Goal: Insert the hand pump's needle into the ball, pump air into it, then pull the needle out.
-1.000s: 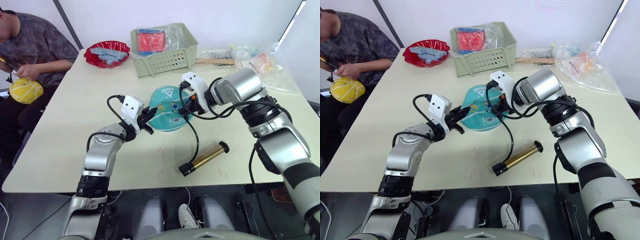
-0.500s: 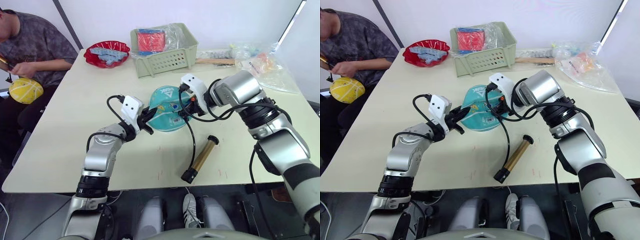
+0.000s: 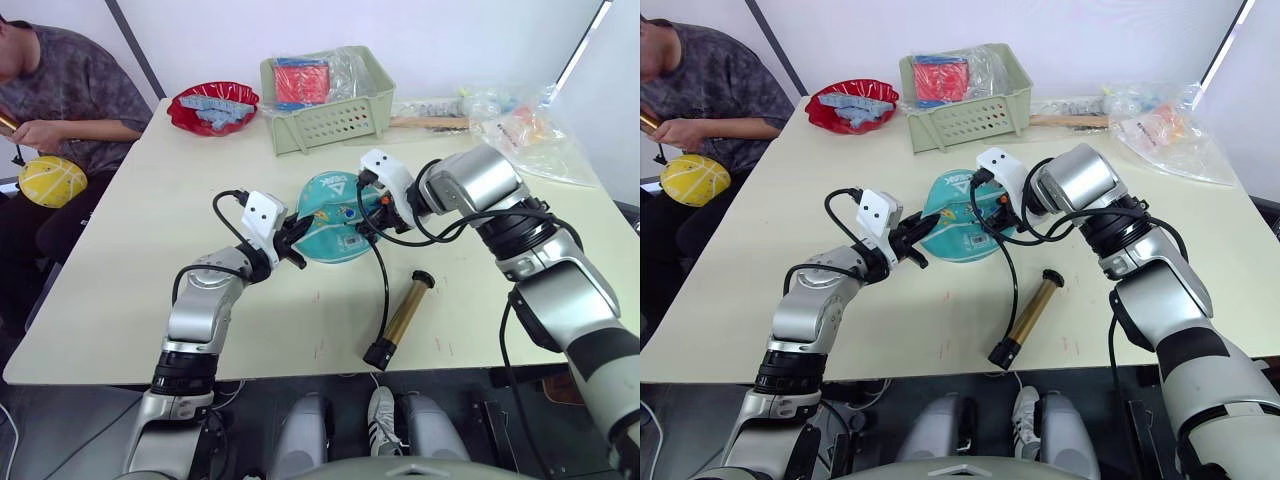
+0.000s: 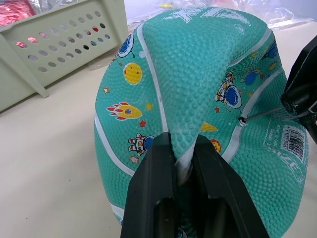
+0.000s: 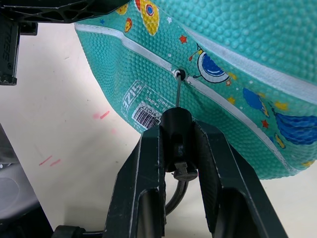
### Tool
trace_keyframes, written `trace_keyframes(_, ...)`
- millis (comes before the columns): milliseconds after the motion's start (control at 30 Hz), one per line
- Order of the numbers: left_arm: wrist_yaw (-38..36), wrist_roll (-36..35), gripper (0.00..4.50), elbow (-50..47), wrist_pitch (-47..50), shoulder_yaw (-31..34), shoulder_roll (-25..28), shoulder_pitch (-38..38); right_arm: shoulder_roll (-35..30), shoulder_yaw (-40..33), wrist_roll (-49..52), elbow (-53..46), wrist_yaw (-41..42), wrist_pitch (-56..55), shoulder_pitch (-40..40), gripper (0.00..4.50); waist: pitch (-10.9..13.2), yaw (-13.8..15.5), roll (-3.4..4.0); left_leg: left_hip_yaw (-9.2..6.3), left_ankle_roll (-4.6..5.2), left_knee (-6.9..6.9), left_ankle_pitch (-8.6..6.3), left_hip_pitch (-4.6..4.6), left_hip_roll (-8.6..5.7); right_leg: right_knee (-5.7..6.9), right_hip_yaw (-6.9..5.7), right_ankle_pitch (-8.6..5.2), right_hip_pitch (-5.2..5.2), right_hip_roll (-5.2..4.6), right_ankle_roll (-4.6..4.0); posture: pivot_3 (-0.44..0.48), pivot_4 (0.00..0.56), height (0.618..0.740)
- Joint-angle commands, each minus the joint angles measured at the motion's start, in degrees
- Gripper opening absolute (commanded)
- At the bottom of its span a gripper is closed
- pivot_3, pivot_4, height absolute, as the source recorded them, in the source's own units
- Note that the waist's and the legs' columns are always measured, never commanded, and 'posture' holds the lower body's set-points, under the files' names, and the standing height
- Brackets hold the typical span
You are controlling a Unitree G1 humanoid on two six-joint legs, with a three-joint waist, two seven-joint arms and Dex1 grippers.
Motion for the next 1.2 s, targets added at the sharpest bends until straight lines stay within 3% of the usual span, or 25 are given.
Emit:
trace_keyframes(33, -0.82, 0.17, 0.06, -0.13, 0.75, -1.86, -0.19, 1.01, 0.42, -0.01, -0.77, -0.15, -0.06, -0.32, -0.08, 0.33, 0.0, -0.02, 0.0, 0.01, 0.0, 0.0, 0.0, 0.0, -0.01, -0.01, 0.0, 0.0, 0.01, -0.02, 0.0, 0.0, 0.15, 0.738)
trace_keyframes(567, -3.02, -1.28, 0.06, -2.54, 0.86, -3.61, -0.3, 3.33, 5.27, 2.72, -4.03, 6.86, 1.29, -1.36, -3.96, 0.33, -0.03, -0.33, 0.04, 0.06, 0.0, 0.0, 0.0, 0.09, -0.03, -0.01, 0.0, 0.0, 0.07, -0.07, 0.0, 0.0, 0.15, 0.738)
trace_keyframes(1200, -4.7, -1.5, 0.06, -3.66, 1.69, -5.92, -1.16, 3.99, 13.49, -4.88, -4.61, 16.15, -0.4, 1.01, -9.59, 0.33, -0.07, -1.54, 0.09, -0.05, -0.01, -0.04, -0.01, 0.12, -0.01, -0.01, -0.01, -0.01, 0.08, -0.07, -0.01, 0.0, 0.15, 0.738)
